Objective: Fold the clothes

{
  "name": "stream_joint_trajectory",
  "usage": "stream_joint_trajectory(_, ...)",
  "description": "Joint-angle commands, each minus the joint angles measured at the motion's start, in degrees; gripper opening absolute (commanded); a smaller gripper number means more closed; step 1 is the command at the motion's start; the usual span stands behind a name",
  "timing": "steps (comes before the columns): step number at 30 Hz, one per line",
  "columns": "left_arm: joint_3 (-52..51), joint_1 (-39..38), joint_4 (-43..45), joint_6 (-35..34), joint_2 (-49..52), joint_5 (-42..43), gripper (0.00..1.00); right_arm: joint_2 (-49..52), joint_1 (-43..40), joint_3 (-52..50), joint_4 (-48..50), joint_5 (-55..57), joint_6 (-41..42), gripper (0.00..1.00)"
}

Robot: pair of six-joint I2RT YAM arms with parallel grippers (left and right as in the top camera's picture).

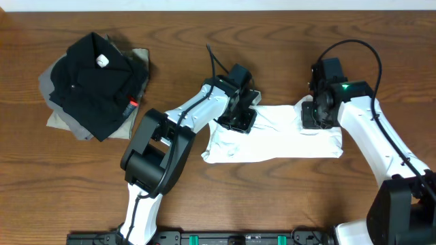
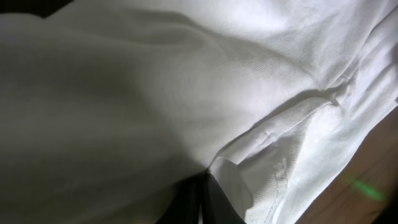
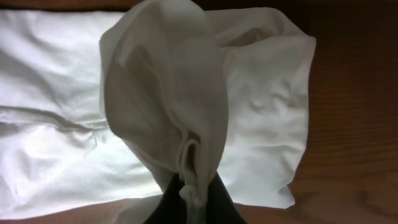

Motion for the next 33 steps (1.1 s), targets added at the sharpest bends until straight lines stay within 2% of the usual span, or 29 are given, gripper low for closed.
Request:
stream_joint_trajectory(1,-0.3,0.0,-0.2,-0.5,0.5,-0.7,0.06,-2.2,-1.2,0.4,-1.0,3.4,-0.7,0.01)
stream_joint_trajectory(6,-0.3,0.0,-0.2,-0.5,0.5,-0.7,0.06,-6.4,-8.0,0.4,-3.2,8.1,3.3,0.01)
stream_joint_trajectory(15,-0.3,0.0,-0.2,-0.5,0.5,-0.7,0.05,-11.5,-23.2,0.4,-2.6,8.6,2.0,0.01)
stream_joint_trajectory(21,-0.3,0.0,-0.2,-0.5,0.5,-0.7,0.06,-11.5,-25.2,0.4,-0.1,13.8,2.0,0.01)
stream_joint_trajectory(28,-0.3,0.0,-0.6,-0.5,0.5,-0.7,0.06,-11.5,-26.0,0.5,0.0,25.7,2.9,0.01)
stream_joint_trajectory(33,-0.3,0.0,-0.6,-0.5,0.5,-0.7,0.06,-11.5,-27.5,0.4,5.4,25.9,1.8,0.01)
